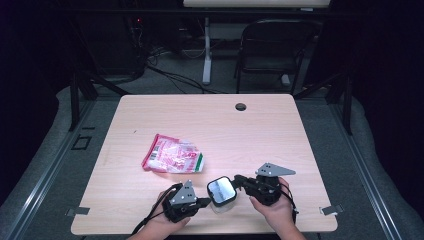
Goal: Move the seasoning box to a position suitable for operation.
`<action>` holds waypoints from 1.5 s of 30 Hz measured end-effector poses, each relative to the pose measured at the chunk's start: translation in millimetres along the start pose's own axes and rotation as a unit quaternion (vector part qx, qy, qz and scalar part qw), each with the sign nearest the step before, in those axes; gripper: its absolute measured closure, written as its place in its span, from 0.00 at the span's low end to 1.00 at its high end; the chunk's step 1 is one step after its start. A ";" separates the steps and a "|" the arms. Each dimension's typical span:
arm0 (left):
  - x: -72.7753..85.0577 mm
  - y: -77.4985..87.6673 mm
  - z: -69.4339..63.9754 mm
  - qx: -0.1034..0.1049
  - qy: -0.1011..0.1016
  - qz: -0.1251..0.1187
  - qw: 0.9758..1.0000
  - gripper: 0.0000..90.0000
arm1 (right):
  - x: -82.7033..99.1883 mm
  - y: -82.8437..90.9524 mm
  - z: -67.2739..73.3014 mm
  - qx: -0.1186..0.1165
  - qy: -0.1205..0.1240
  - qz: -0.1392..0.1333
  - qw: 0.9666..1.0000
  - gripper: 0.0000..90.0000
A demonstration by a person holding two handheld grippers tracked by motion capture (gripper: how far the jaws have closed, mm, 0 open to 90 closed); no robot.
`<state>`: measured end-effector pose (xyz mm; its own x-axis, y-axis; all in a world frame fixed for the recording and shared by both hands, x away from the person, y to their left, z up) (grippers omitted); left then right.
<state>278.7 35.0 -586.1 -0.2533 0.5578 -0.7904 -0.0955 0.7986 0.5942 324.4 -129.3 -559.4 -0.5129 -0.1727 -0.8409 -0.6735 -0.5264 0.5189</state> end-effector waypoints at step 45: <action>-44.6 2.3 2.6 0.028 -0.019 -0.052 0.998 0.99 | 25.2 25.6 34.6 0.013 0.128 -0.029 0.991 0.48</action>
<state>292.3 12.5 -549.9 -0.2088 0.4777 -0.8534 -0.0660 0.8637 0.4996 275.8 -118.4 -562.0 -0.3226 -0.3506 -0.8792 -0.7133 -0.5206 0.4693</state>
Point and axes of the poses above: each handheld gripper's, and its own axes: y roughly backward along the jaws, x roughly out of its underside, z roughly to its left, the point moved 8 cm from there along -y, roughly forward along the jaws, and after that the axes turned 10 degrees about x, right-handed, at the moved point
